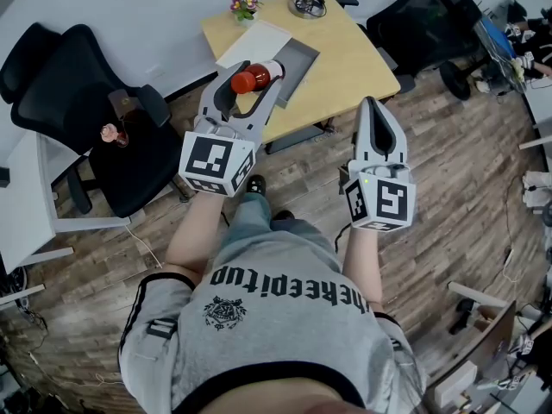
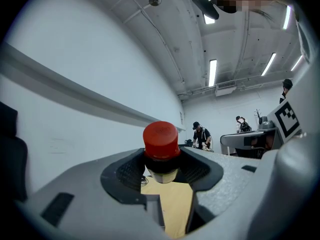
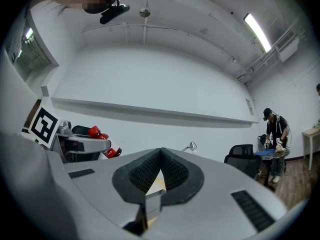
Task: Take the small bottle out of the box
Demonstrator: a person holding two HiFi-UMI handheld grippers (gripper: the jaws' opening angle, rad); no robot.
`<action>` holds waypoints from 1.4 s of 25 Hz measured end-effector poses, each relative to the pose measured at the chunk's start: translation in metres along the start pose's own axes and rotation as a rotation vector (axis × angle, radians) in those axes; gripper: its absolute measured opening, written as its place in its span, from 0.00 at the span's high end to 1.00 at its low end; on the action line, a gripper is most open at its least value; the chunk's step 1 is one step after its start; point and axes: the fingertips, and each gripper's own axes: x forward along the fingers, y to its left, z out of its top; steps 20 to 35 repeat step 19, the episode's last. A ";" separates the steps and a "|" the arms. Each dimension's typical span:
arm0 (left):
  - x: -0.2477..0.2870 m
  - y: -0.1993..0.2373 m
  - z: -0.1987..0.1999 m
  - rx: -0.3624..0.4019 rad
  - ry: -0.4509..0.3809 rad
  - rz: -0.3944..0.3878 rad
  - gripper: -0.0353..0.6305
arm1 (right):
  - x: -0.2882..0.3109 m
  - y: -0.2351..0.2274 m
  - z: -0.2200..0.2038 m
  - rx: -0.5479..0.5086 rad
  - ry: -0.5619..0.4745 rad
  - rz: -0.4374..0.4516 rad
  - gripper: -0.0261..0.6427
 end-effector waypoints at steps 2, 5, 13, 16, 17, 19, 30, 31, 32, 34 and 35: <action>-0.001 -0.001 0.003 -0.003 -0.009 0.003 0.62 | -0.002 -0.001 0.000 0.002 -0.001 0.000 0.96; -0.002 -0.001 0.004 -0.004 -0.014 0.007 0.62 | -0.002 -0.002 0.000 0.003 -0.003 0.001 0.96; 0.000 -0.003 0.007 -0.002 -0.022 0.017 0.62 | -0.001 -0.005 -0.001 0.004 -0.004 0.012 0.96; 0.001 -0.004 0.009 0.000 -0.023 0.018 0.62 | 0.000 -0.008 0.000 0.006 -0.006 0.015 0.96; 0.002 -0.005 0.009 0.001 -0.024 0.019 0.62 | 0.001 -0.009 0.000 0.006 -0.007 0.017 0.96; 0.003 -0.006 0.010 0.002 -0.026 0.020 0.62 | 0.001 -0.010 0.000 0.007 -0.010 0.020 0.96; 0.003 -0.006 0.010 0.002 -0.026 0.020 0.62 | 0.001 -0.010 0.000 0.007 -0.010 0.020 0.96; 0.003 -0.006 0.010 0.002 -0.026 0.020 0.62 | 0.001 -0.010 0.000 0.007 -0.010 0.020 0.96; 0.003 -0.006 0.010 0.002 -0.026 0.020 0.62 | 0.001 -0.010 0.000 0.007 -0.010 0.020 0.96; 0.003 -0.006 0.010 0.002 -0.026 0.020 0.62 | 0.001 -0.010 0.000 0.007 -0.010 0.020 0.96; 0.003 -0.006 0.010 0.002 -0.026 0.020 0.62 | 0.001 -0.010 0.000 0.007 -0.010 0.020 0.96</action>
